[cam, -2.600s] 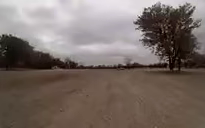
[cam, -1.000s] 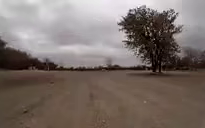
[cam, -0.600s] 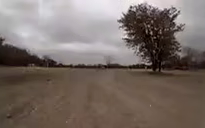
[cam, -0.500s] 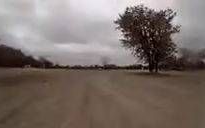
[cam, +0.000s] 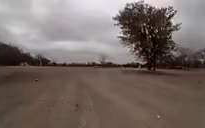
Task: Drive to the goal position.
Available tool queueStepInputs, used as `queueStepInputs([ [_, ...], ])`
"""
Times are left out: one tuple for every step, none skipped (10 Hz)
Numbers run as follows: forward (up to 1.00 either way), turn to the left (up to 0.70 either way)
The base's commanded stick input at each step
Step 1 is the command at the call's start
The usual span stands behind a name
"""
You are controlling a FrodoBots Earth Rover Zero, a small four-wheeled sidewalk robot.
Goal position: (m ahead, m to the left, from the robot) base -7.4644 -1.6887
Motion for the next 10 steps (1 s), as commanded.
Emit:
queueStepInputs([
  [0.7,-0.01],
  [0.7,-0.01],
  [0.7,-0.01],
  [0.7,-0.01],
  [0.7,-0.01],
  [0.7,-0.01],
  [0.7,-0.01],
  [0.7,-0.01],
  [0.7,-0.01],
  [0.7,-0.01],
])
